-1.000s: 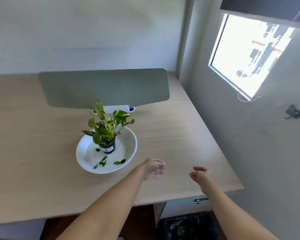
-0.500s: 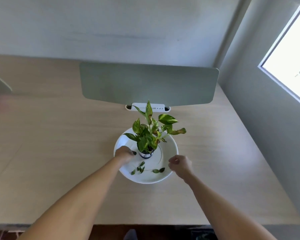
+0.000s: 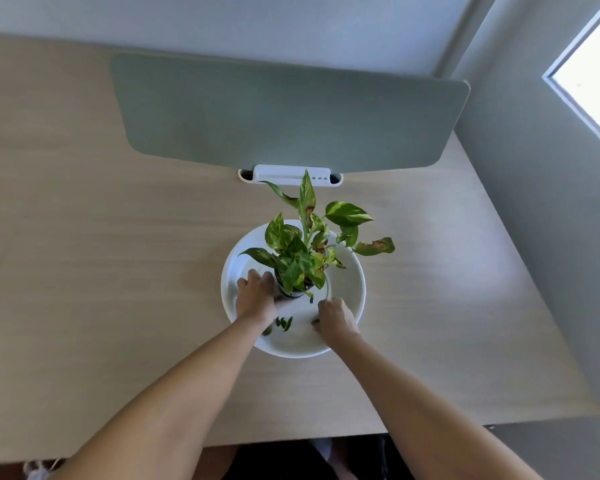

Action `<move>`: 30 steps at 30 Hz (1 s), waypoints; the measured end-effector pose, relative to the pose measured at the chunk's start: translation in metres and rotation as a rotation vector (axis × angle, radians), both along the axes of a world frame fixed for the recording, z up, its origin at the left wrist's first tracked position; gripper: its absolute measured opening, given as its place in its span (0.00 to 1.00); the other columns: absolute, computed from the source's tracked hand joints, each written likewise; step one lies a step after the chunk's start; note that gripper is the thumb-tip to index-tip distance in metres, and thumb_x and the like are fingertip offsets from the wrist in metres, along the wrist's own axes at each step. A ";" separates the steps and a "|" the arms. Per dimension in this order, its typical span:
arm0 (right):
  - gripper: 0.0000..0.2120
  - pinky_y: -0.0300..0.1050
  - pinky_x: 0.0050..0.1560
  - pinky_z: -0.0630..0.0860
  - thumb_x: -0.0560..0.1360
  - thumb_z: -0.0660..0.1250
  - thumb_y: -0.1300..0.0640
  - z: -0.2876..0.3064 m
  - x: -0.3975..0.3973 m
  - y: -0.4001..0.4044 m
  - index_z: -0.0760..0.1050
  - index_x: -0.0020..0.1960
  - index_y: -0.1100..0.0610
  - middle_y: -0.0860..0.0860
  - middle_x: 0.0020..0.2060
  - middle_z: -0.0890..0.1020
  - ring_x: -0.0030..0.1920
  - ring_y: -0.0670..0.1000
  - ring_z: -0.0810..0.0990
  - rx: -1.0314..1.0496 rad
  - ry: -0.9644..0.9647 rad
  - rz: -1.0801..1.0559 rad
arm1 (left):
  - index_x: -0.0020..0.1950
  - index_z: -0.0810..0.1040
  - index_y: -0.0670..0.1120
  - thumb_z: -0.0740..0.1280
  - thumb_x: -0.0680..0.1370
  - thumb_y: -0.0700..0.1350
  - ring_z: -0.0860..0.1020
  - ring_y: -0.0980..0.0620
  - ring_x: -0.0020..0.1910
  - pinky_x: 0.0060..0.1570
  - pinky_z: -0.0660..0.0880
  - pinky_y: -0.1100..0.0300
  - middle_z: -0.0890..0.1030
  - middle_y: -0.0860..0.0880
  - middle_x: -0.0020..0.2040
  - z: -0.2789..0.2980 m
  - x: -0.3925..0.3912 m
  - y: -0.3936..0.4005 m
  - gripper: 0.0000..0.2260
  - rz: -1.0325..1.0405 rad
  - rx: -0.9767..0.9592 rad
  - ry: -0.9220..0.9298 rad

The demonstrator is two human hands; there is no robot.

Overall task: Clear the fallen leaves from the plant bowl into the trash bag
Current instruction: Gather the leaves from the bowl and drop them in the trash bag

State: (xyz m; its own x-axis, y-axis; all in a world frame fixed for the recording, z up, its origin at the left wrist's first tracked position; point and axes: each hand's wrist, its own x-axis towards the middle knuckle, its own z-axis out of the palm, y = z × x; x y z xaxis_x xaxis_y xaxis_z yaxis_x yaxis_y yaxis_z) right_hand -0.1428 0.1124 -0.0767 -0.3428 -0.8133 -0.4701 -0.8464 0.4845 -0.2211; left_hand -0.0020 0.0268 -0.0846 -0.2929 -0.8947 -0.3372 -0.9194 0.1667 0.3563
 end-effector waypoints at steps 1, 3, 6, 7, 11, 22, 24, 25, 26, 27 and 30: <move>0.10 0.51 0.51 0.77 0.75 0.61 0.64 -0.001 -0.001 -0.001 0.76 0.54 0.66 0.63 0.53 0.78 0.53 0.62 0.79 -0.008 -0.017 0.004 | 0.55 0.75 0.45 0.71 0.71 0.48 0.72 0.41 0.55 0.45 0.73 0.52 0.72 0.44 0.54 -0.002 0.003 -0.002 0.15 -0.016 -0.018 0.005; 0.10 0.50 0.49 0.77 0.75 0.60 0.65 -0.003 -0.004 -0.002 0.77 0.52 0.66 0.63 0.52 0.79 0.50 0.60 0.79 -0.028 -0.064 0.007 | 0.50 0.79 0.44 0.65 0.72 0.40 0.76 0.43 0.52 0.46 0.73 0.53 0.77 0.45 0.50 -0.002 0.008 -0.004 0.07 -0.005 -0.025 0.054; 0.10 0.48 0.48 0.77 0.73 0.60 0.67 -0.001 -0.008 -0.002 0.78 0.50 0.65 0.62 0.50 0.81 0.49 0.59 0.78 -0.058 -0.163 0.002 | 0.44 0.80 0.40 0.59 0.72 0.34 0.79 0.46 0.47 0.45 0.73 0.55 0.82 0.43 0.49 0.004 0.013 -0.006 0.10 0.054 0.068 0.165; 0.10 0.47 0.47 0.77 0.72 0.60 0.68 -0.001 -0.009 -0.001 0.79 0.48 0.64 0.62 0.48 0.82 0.49 0.60 0.79 -0.072 -0.200 -0.006 | 0.45 0.80 0.40 0.58 0.72 0.33 0.79 0.46 0.48 0.46 0.74 0.57 0.83 0.44 0.49 0.005 0.016 -0.008 0.11 0.038 0.094 0.165; 0.13 0.44 0.50 0.74 0.72 0.61 0.68 0.005 -0.006 0.005 0.77 0.54 0.60 0.60 0.46 0.84 0.49 0.59 0.80 -0.160 -0.302 0.056 | 0.40 0.76 0.44 0.64 0.73 0.36 0.80 0.47 0.48 0.45 0.75 0.59 0.82 0.47 0.49 0.014 0.026 -0.010 0.04 -0.158 0.167 0.021; 0.21 0.53 0.53 0.76 0.71 0.62 0.69 -0.002 0.029 -0.008 0.77 0.62 0.54 0.61 0.55 0.78 0.53 0.61 0.78 -0.216 -0.278 0.342 | 0.39 0.75 0.43 0.65 0.72 0.35 0.84 0.44 0.48 0.45 0.81 0.55 0.85 0.44 0.48 0.005 0.019 0.010 0.05 -0.210 0.237 -0.121; 0.17 0.52 0.50 0.77 0.72 0.64 0.68 -0.005 0.030 -0.008 0.79 0.58 0.55 0.61 0.52 0.78 0.49 0.62 0.79 -0.223 -0.263 0.341 | 0.43 0.79 0.42 0.67 0.71 0.36 0.83 0.44 0.47 0.42 0.79 0.56 0.85 0.44 0.48 0.006 0.021 0.011 0.03 -0.285 0.177 -0.203; 0.15 0.51 0.49 0.77 0.72 0.65 0.68 -0.006 0.031 -0.007 0.80 0.55 0.56 0.61 0.51 0.79 0.48 0.62 0.79 -0.227 -0.260 0.324 | 0.46 0.80 0.41 0.67 0.71 0.37 0.82 0.44 0.48 0.42 0.78 0.56 0.84 0.44 0.49 0.007 0.022 0.011 0.05 -0.316 0.151 -0.244; 0.13 0.50 0.48 0.77 0.71 0.65 0.68 -0.007 0.031 -0.007 0.81 0.52 0.58 0.61 0.50 0.80 0.47 0.62 0.80 -0.235 -0.257 0.304 | 0.48 0.80 0.41 0.66 0.72 0.37 0.82 0.43 0.49 0.42 0.77 0.55 0.84 0.44 0.49 0.007 0.023 0.011 0.07 -0.345 0.131 -0.284; 0.12 0.48 0.48 0.77 0.71 0.66 0.68 -0.008 0.032 -0.006 0.82 0.50 0.58 0.60 0.49 0.81 0.46 0.61 0.80 -0.240 -0.251 0.289 | 0.49 0.79 0.40 0.65 0.73 0.37 0.81 0.42 0.50 0.41 0.76 0.54 0.83 0.43 0.50 0.008 0.023 0.010 0.07 -0.372 0.105 -0.316; 0.11 0.48 0.49 0.76 0.71 0.64 0.69 -0.009 0.033 -0.006 0.82 0.48 0.60 0.60 0.48 0.82 0.47 0.60 0.80 -0.241 -0.249 0.242 | 0.53 0.78 0.40 0.63 0.75 0.38 0.81 0.42 0.51 0.45 0.77 0.53 0.81 0.43 0.51 0.016 0.027 0.002 0.09 -0.374 0.089 -0.336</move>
